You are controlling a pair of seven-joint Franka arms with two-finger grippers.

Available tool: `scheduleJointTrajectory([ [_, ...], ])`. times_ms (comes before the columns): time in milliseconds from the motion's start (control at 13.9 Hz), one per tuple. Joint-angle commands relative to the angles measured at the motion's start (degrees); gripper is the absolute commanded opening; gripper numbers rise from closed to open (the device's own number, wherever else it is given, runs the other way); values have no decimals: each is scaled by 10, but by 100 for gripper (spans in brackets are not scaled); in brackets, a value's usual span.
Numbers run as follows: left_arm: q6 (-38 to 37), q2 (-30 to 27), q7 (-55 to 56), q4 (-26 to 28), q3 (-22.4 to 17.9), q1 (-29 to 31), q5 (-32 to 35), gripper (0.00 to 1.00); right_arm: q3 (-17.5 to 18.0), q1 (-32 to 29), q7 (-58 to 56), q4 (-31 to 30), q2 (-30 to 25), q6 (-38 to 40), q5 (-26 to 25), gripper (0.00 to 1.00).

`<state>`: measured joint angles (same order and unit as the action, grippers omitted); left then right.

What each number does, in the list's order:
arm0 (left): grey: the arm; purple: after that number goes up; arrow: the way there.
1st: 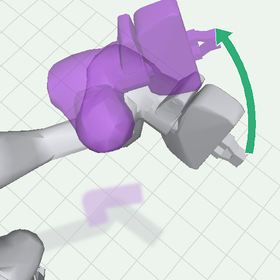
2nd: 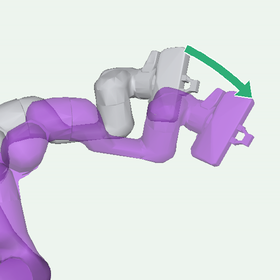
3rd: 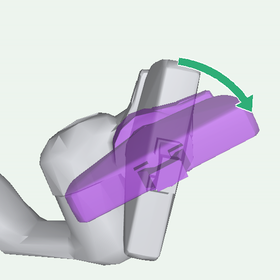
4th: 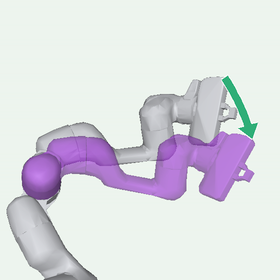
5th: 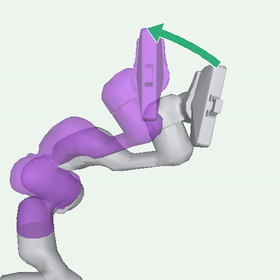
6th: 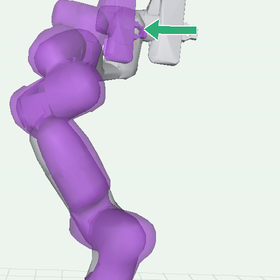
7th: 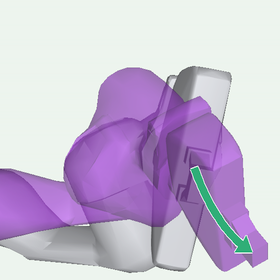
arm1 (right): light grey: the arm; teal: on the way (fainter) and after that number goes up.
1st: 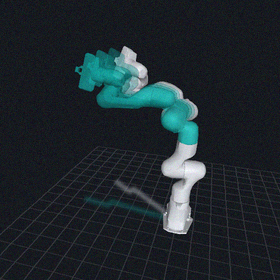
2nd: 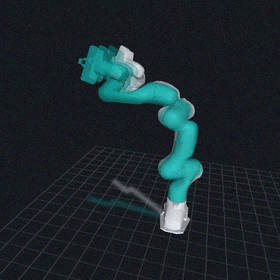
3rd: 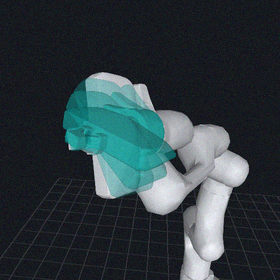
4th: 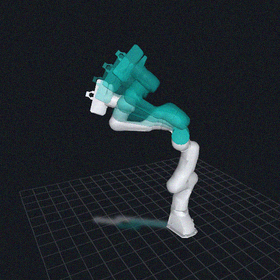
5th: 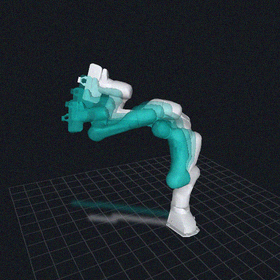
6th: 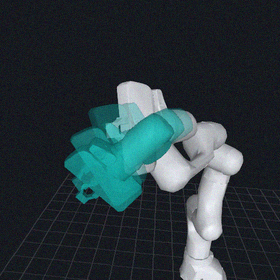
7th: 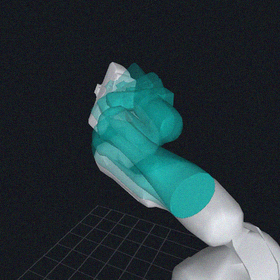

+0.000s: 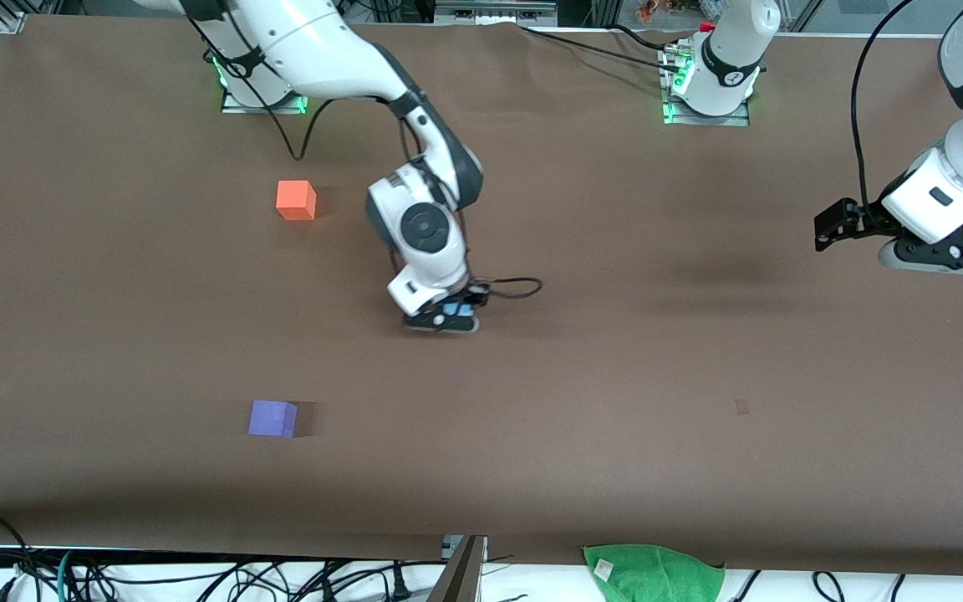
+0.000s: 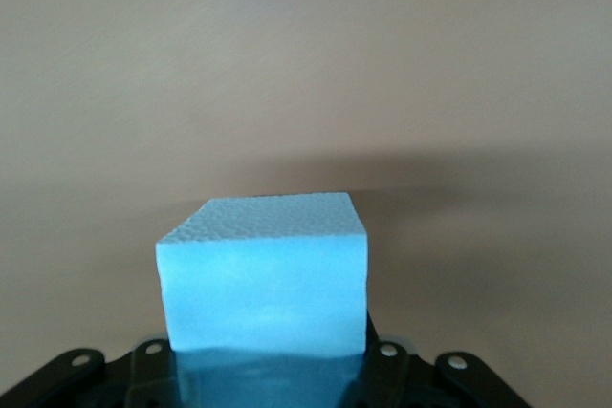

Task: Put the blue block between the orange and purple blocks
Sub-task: 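Carry the blue block with the right gripper between orange and purple blocks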

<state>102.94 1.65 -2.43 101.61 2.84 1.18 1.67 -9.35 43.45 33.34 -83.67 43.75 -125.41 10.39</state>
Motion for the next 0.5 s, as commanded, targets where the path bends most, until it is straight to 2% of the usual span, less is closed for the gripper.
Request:
scheduleJointTrajectory([
  [0, -7, 14, 9, -31, -1, -3, -5, 100, -4, -70, -111, -56, -78, 81, 2, 0],
  [72, -6, 14, 9, -32, -1, -3, -4, 100, -15, -87, -152, -107, -109, 72, 2, 0],
  [288, -7, 16, 10, -38, -1, -4, -4, 100, -80, -93, -260, -281, -196, 1, 2, 0],
  [431, -10, 17, 9, -37, -1, -4, -4, 100, -101, -93, -284, -360, -208, -75, 5, 0],
])
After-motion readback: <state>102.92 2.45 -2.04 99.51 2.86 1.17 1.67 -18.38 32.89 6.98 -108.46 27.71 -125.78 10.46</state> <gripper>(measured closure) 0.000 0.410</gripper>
